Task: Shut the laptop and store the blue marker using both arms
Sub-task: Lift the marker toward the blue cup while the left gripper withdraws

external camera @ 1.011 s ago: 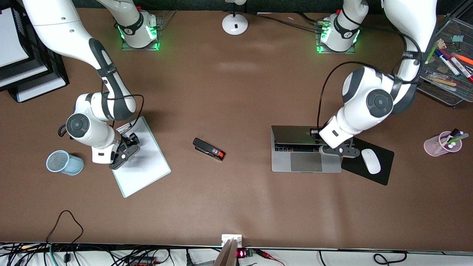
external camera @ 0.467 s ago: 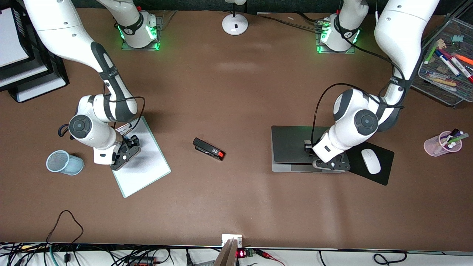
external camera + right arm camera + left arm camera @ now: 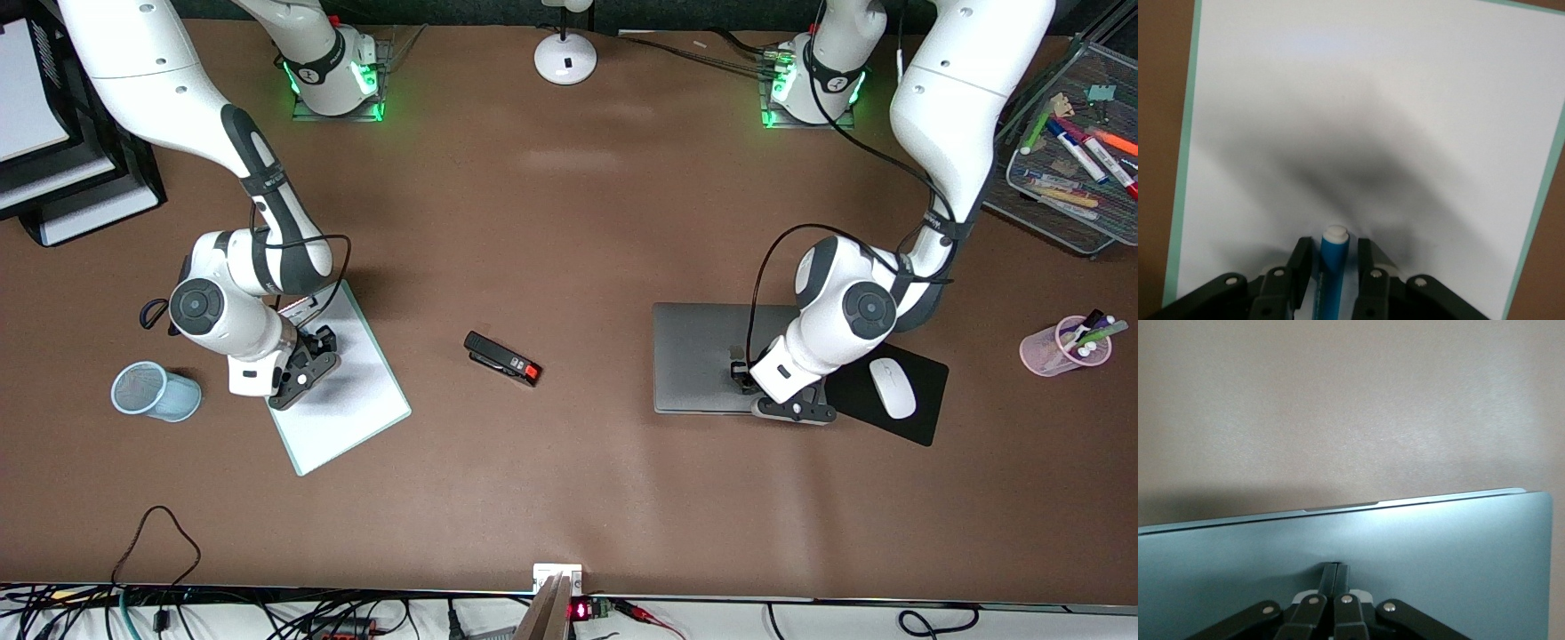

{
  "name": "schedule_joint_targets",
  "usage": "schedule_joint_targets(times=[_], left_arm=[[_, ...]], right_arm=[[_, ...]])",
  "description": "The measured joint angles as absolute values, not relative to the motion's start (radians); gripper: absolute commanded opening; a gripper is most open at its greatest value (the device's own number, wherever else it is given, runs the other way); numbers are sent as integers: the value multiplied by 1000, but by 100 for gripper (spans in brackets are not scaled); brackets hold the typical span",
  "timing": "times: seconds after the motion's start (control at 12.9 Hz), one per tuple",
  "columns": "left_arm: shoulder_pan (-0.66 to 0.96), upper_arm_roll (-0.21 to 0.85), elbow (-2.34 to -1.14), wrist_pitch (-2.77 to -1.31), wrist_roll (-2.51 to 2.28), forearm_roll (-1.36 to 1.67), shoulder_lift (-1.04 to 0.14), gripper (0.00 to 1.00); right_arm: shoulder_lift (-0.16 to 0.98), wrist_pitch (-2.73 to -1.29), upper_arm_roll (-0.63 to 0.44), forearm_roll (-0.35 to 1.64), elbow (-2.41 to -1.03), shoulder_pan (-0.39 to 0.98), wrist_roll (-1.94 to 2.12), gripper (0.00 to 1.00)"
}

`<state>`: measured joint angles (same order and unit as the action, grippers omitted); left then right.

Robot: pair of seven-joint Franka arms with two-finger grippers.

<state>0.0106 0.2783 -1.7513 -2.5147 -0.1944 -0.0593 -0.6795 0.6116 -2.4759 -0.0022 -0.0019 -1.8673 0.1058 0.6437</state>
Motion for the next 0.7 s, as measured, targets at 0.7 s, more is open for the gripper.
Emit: schedule_joint_targets(times=[0.7], left_arm=[[17, 278, -1725, -2514, -190, -63, -721, 4]], right_arm=[[610, -2472, -2, -2, -1833, 107, 644, 2]])
